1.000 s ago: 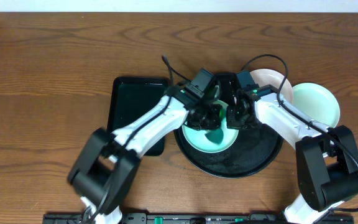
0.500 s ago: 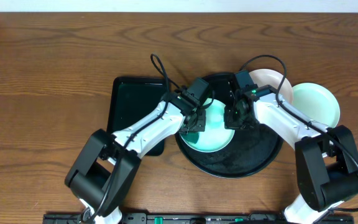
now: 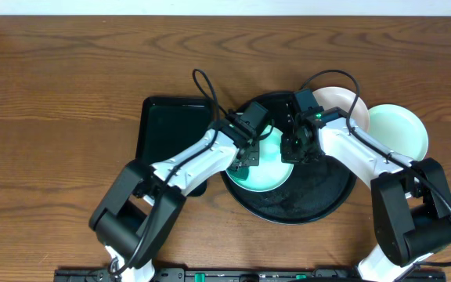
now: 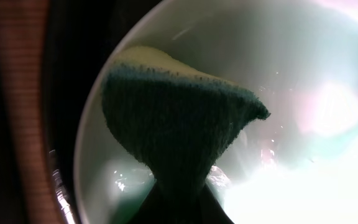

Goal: Clean dirty plates on tray and stack at the side
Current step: 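Wipe the sponge in circles across the white plate's surface, left gripper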

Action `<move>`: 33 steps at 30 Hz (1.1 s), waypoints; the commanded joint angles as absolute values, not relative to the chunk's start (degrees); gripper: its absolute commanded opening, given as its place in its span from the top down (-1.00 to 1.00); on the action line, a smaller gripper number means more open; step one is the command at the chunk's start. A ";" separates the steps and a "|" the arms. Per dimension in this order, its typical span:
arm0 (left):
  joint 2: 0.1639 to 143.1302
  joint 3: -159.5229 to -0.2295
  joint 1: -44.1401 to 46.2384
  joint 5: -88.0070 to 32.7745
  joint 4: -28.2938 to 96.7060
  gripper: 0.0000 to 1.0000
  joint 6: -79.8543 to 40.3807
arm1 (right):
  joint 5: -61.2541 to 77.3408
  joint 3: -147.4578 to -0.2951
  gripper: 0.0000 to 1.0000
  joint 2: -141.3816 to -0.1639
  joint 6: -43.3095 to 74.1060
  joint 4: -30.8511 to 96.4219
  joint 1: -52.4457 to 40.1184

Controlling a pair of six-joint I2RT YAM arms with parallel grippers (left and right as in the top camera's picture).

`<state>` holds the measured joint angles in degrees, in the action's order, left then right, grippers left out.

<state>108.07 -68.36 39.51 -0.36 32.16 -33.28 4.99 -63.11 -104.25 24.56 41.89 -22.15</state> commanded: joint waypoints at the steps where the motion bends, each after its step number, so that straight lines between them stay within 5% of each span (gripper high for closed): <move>1: 112.66 -67.81 40.10 0.60 32.08 0.85 -34.22 | 6.04 -62.76 0.97 -104.49 24.56 41.56 -22.72; 19: 108.90 -67.99 40.21 -17.78 29.85 0.85 -34.20 | 6.04 -62.76 0.98 -104.49 24.56 41.54 -22.72; 33: 99.31 -68.10 39.07 -6.81 30.15 0.85 -32.64 | 6.04 -62.76 0.97 -104.49 24.56 41.56 -22.72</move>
